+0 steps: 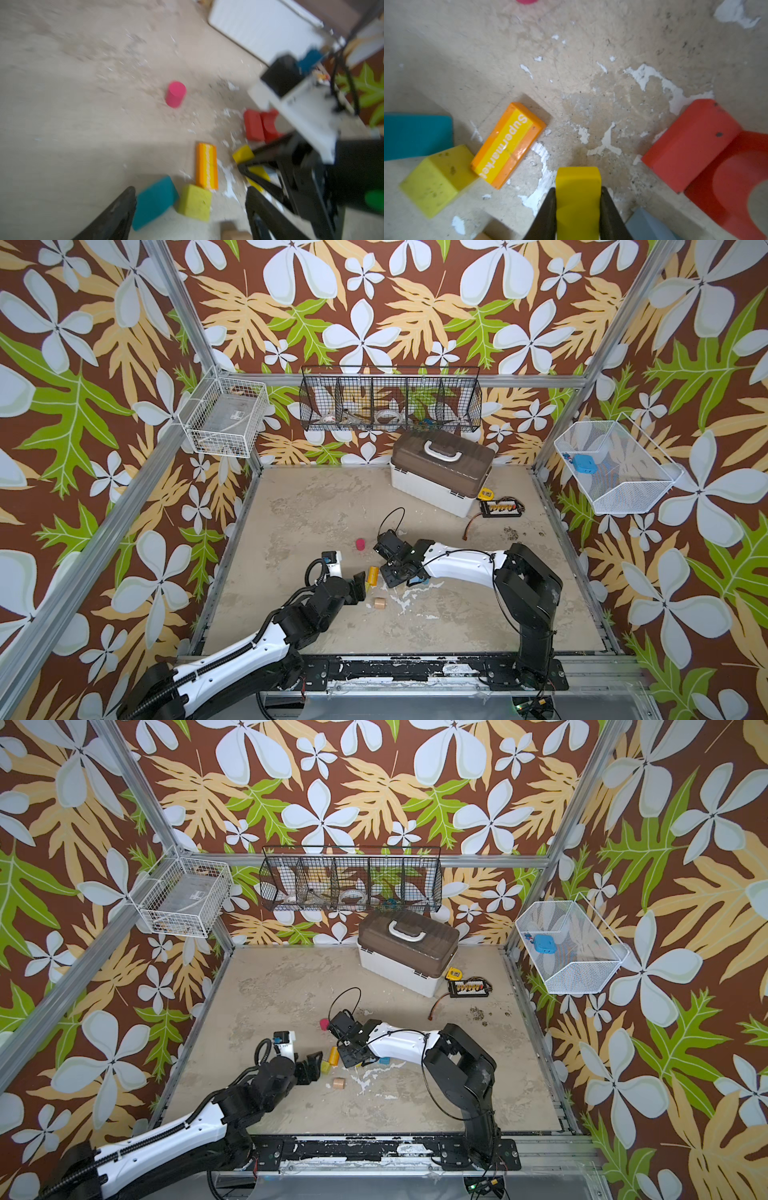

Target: Build the wood block tower

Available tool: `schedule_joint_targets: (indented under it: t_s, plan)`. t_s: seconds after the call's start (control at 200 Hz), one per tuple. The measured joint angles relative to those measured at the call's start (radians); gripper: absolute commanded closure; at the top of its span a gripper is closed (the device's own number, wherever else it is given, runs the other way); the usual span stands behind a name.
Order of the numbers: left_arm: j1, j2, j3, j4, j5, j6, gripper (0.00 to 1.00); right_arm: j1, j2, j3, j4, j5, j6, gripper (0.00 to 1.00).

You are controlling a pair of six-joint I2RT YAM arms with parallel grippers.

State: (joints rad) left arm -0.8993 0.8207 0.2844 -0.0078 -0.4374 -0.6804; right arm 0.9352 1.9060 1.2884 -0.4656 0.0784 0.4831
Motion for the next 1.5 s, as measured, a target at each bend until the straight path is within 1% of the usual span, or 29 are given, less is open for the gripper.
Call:
schedule_joint_targets:
  t_s: [0.075, 0.18, 0.345, 0.475, 0.565, 0.711, 0.786, 0.846, 0.976, 1.106, 1.281, 1.381, 1.501]
  plan:
    - [-0.059, 0.049, 0.022, -0.007, -0.010, -0.022, 0.15, 0.000, -0.041, -0.006, -0.006, 0.002, 0.007, 0.75]
    - [-0.073, 0.051, 0.032, -0.017, -0.034, -0.034, 0.15, 0.000, -0.103, -0.013, -0.021, 0.023, 0.010, 0.75]
    - [-0.077, -0.068, 0.050, -0.093, -0.095, -0.042, 0.13, -0.004, -0.203, -0.028, -0.071, 0.095, 0.010, 0.75]
    - [-0.077, -0.183, 0.042, -0.126, -0.124, -0.047, 0.13, -0.022, -0.289, -0.091, -0.098, 0.132, 0.033, 0.76]
    - [-0.078, -0.203, 0.029, -0.139, -0.107, -0.049, 0.15, -0.032, -0.334, -0.140, -0.102, 0.139, 0.058, 0.77]
    - [-0.078, -0.161, 0.029, -0.142, -0.037, -0.051, 0.16, -0.031, -0.394, -0.220, -0.066, 0.135, 0.108, 0.78]
    - [-0.078, -0.150, 0.027, -0.140, -0.008, -0.055, 0.16, -0.039, -0.419, -0.251, -0.047, 0.135, 0.130, 0.80]
    - [-0.078, -0.150, 0.022, -0.134, 0.002, -0.058, 0.16, -0.053, -0.439, -0.271, -0.031, 0.136, 0.150, 0.83]
    - [-0.078, -0.154, 0.015, -0.137, 0.003, -0.069, 0.16, -0.096, -0.498, -0.331, 0.006, 0.135, 0.204, 0.84]
    - [-0.078, -0.154, 0.035, -0.162, -0.034, -0.069, 0.15, -0.108, -0.539, -0.375, 0.021, 0.135, 0.252, 0.85]
    - [-0.078, -0.174, 0.050, -0.219, -0.131, -0.077, 0.14, -0.131, -0.577, -0.427, 0.054, 0.133, 0.320, 0.90]
    - [-0.078, -0.214, 0.050, -0.261, -0.188, -0.093, 0.11, -0.137, -0.582, -0.437, 0.058, 0.131, 0.365, 0.90]
    - [-0.078, -0.278, 0.038, -0.278, -0.230, -0.103, 0.11, -0.137, -0.581, -0.435, 0.061, 0.132, 0.412, 0.92]
